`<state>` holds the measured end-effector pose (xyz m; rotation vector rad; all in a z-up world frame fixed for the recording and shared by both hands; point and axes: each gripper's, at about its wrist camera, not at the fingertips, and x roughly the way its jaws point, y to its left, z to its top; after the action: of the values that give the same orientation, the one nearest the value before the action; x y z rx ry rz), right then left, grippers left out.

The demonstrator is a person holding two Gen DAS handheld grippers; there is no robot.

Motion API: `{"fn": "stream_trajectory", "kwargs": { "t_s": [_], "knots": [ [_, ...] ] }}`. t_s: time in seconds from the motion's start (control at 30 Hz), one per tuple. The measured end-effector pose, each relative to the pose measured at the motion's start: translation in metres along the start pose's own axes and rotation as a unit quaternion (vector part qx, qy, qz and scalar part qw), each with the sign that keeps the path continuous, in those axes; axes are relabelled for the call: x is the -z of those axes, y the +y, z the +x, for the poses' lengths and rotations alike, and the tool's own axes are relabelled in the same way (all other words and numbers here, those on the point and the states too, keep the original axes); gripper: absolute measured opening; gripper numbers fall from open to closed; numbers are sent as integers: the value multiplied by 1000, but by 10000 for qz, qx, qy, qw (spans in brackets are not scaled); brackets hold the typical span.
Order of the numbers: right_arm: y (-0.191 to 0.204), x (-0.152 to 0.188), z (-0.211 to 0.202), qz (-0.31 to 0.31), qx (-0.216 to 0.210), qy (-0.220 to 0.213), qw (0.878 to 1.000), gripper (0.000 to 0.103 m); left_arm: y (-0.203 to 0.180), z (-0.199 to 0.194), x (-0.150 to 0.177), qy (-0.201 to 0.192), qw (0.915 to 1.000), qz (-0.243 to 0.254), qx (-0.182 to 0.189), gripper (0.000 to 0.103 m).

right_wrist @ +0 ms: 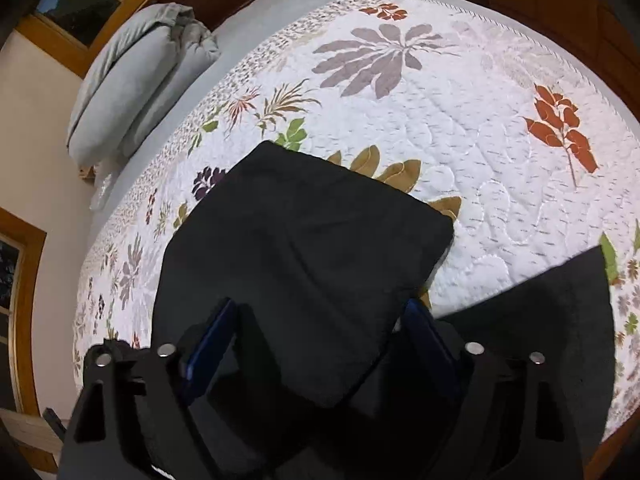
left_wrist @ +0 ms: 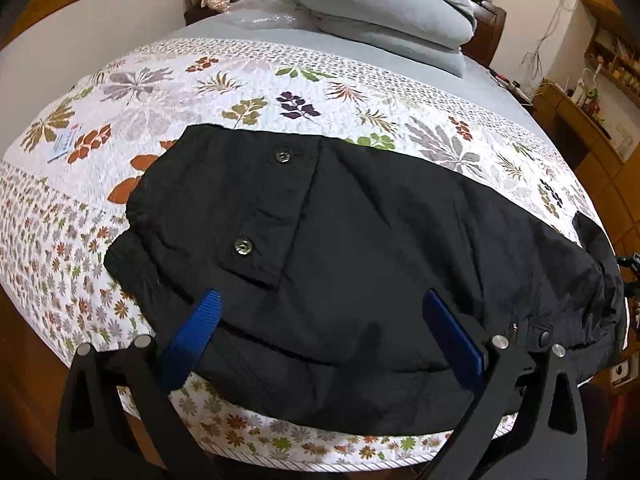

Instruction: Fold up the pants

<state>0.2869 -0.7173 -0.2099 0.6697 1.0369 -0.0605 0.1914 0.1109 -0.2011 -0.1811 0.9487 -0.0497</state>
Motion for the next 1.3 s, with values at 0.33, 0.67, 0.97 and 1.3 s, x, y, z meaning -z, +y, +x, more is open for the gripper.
{"fn": "stream_trajectory", "kwargs": {
  "t_s": [0.33, 0.67, 0.97, 1.3],
  "knots": [
    [-10, 3, -2, 293, -407, -191, 9986, 6, 6, 11, -5, -12, 10000, -35, -65, 101],
    [-7, 61, -123, 236, -210, -1179, 9925, 5, -2, 4, -8, -232, 9995, 160, -155, 101],
    [-55, 127, -131, 310, 1094, -608, 9917, 5, -15, -7, -6, -369, 9976, 559, -147, 101],
    [-63, 163, -129, 362, 1605, -173, 9862, 14, -1, -16, -7, -473, 9974, 520, -129, 101]
  ]
}}
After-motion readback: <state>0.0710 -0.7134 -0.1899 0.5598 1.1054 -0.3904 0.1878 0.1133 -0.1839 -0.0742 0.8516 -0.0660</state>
